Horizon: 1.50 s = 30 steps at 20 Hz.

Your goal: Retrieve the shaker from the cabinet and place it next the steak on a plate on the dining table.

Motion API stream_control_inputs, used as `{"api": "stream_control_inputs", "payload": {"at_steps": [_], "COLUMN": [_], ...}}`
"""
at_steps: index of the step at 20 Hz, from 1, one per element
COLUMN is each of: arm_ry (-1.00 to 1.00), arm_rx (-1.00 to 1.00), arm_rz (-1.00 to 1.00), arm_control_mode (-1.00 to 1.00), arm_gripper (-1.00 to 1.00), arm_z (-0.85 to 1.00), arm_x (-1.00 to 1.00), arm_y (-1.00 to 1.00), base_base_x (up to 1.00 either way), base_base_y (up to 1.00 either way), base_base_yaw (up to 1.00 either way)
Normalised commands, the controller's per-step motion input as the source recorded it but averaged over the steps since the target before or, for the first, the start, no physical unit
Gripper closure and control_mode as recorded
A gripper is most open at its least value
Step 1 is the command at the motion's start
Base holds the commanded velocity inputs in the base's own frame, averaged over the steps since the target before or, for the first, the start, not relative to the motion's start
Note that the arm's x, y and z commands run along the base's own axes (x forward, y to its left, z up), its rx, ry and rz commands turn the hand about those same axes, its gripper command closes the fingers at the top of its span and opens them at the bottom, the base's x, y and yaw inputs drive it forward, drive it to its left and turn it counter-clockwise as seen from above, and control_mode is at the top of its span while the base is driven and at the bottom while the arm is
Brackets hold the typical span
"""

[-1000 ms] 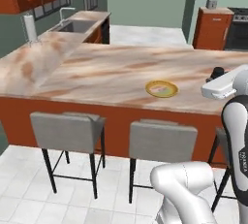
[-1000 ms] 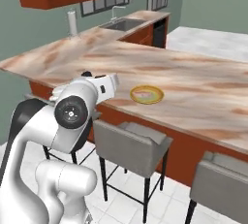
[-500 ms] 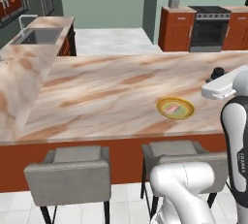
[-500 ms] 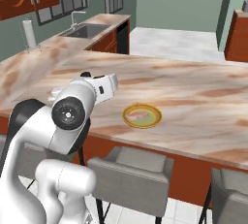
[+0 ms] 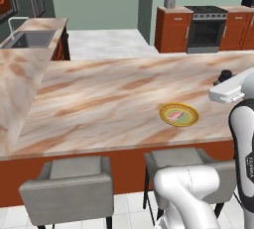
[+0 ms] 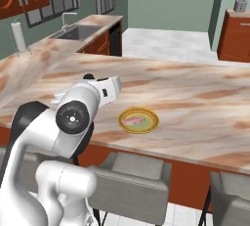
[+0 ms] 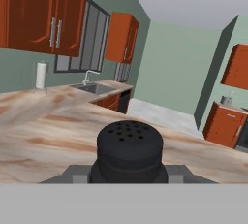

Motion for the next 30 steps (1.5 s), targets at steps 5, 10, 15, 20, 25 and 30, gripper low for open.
{"api": "stream_control_inputs", "payload": {"at_steps": [5, 10, 15, 20, 25, 30], "arm_ry": [0.00, 0.00, 0.00, 0.03, 0.01, 0.00], "arm_rx": [0.00, 0.00, 0.00, 0.00, 0.00, 0.00], "arm_rz": [0.00, 0.00, 0.00, 0.00, 0.02, 0.05], "arm_control_mode": [1.00, 1.00, -1.00, -1.00, -1.00, -1.00], "arm_gripper": [1.00, 1.00, 1.00, 1.00, 1.00, 1.00], "arm_z": [0.00, 0.00, 0.00, 0.00, -0.07, -0.09], "arm_x": [0.00, 0.00, 0.24, 0.48, 0.42, 0.32], "arm_y": [0.00, 0.00, 0.00, 0.00, -0.01, -0.05], "base_base_x": [0.82, 0.41, 0.06, 0.00, 0.00, 0.00], "base_base_y": [0.00, 0.00, 0.00, 0.00, 0.00, 0.00], "base_base_yaw": [0.00, 0.00, 0.00, 0.00, 0.00, 0.00]}}
